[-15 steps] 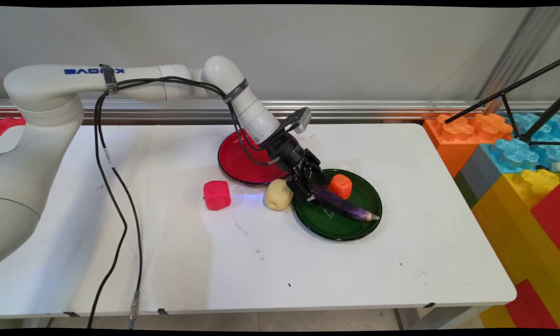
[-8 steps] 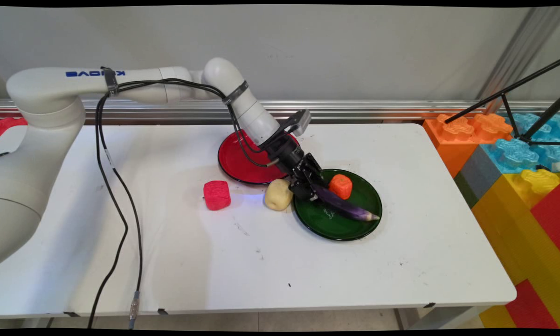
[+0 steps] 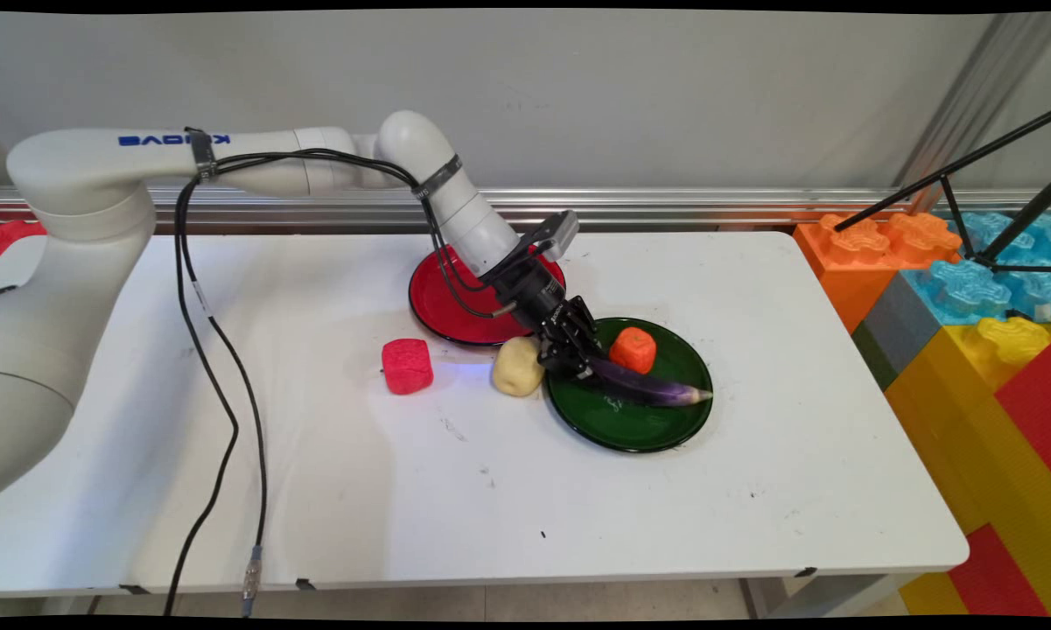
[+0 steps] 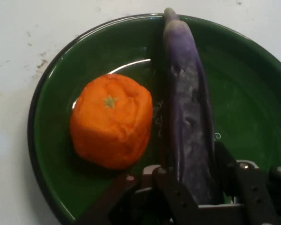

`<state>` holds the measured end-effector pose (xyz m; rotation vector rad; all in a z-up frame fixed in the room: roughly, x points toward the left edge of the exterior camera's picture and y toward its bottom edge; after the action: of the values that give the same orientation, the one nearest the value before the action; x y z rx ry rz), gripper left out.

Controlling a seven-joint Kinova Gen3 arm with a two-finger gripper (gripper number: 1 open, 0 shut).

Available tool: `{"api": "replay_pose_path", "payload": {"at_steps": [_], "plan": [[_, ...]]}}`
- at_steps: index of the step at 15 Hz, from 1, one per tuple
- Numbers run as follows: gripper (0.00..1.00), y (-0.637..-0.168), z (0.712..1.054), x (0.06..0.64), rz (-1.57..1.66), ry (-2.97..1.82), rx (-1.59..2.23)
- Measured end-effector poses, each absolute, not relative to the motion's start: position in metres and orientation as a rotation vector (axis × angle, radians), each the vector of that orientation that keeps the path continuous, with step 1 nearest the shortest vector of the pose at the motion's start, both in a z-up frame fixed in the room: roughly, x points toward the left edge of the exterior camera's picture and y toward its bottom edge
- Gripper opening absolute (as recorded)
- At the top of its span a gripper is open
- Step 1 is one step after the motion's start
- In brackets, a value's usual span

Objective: Place the picked object on the table

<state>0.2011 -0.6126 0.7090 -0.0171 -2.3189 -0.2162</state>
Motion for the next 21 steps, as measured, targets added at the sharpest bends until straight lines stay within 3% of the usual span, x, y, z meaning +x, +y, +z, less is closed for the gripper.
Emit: {"api": "replay_pose_path", "payload": {"at_steps": [9, 21], "plan": [[0.00, -0.596, 0.732, 0.209, -0.223, -2.290, -0.035], [0.00, -0.560, 0.798, 0.236, -0.219, -2.180, -0.046]]}}
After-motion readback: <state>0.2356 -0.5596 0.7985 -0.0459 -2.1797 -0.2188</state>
